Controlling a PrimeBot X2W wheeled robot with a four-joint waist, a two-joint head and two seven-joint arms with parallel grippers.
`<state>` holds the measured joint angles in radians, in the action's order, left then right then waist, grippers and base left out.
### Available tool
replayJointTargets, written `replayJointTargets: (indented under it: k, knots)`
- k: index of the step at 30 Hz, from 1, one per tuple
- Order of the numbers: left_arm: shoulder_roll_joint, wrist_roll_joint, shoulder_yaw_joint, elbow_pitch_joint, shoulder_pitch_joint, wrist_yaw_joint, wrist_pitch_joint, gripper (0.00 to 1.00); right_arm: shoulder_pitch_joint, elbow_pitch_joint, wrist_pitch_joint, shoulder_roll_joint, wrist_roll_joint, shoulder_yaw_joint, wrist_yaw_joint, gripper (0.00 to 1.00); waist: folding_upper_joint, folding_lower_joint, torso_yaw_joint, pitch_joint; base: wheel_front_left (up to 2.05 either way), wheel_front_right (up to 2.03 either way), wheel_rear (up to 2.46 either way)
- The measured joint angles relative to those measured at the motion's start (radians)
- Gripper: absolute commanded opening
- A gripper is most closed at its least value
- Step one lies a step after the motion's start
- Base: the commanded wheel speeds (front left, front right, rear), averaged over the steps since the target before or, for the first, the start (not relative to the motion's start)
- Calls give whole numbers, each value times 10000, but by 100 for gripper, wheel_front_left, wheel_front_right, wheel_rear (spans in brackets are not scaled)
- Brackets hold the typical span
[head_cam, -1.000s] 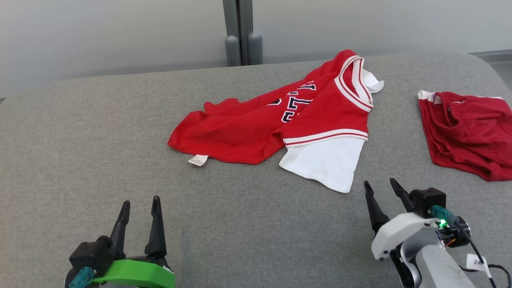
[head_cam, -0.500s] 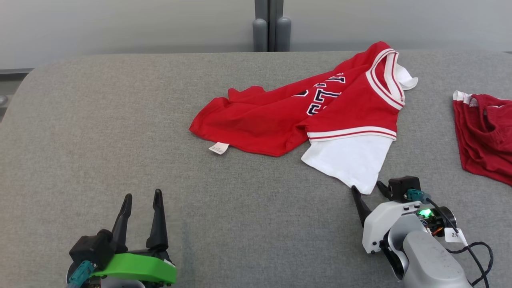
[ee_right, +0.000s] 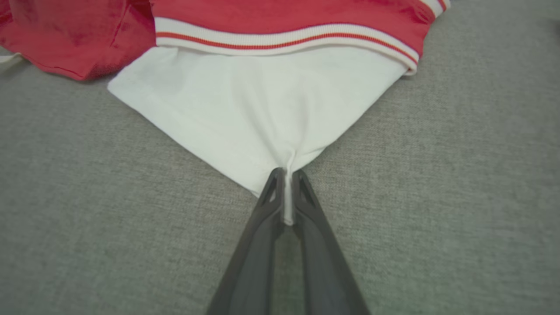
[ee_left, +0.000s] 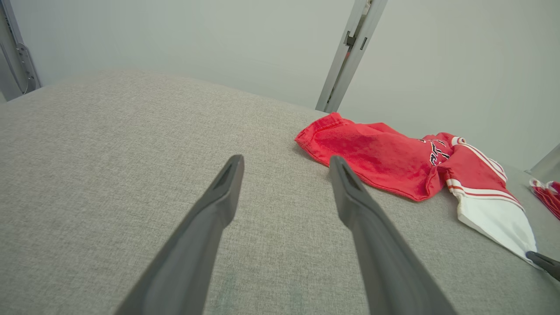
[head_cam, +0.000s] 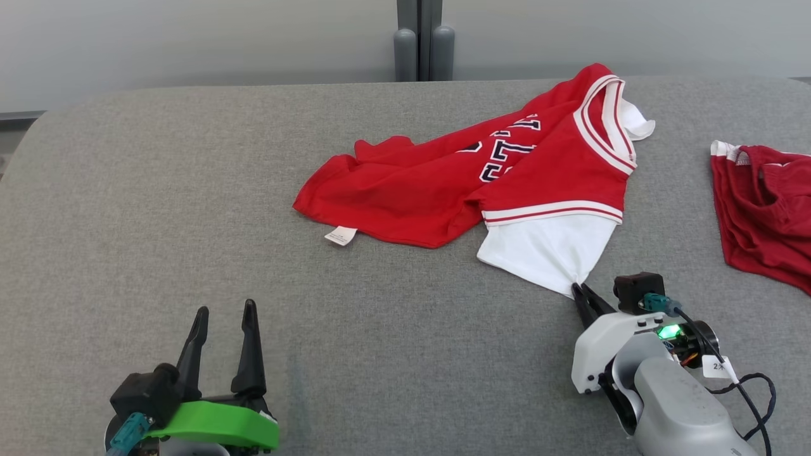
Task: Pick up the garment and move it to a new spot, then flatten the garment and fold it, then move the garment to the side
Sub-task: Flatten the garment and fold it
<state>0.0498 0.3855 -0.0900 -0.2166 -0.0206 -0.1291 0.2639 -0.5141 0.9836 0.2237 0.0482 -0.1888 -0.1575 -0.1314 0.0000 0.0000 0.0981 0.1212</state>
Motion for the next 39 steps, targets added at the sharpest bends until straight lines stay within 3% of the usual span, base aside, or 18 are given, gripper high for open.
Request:
replayJointTargets:
  k: [6, 12, 19, 26, 39]
  knots:
    - [0, -92, -67, -86, -1, 0, -2, 100, -50, 17, 238, -4, -142, -245, 0, 0, 0, 0, -266, -66, 0, 0, 0]
    - [132, 4, -407, -541, -414, 0, -2, 100, 246, -884, 368, -4, 69, 84, 2, 0, 0, 0, -648, -132, 0, 0, 0]
    - [660, 897, -961, -2443, -2119, 0, -508, 100, 849, -2439, 382, 4, 769, 819, 0, 0, 0, 0, -1175, 10, 0, 0, 0]
    - [1080, 1603, -635, -4640, -4428, 38, -1551, 100, 929, -3843, 194, 6, 844, 706, 0, 0, 0, 0, -1661, 827, 0, 0, 0]
    - [1507, 1724, -673, -6667, -6465, 134, -2332, 100, 849, -4828, -134, 6, 826, 556, 0, 0, 0, 0, -2384, 2118, 0, 0, 0]
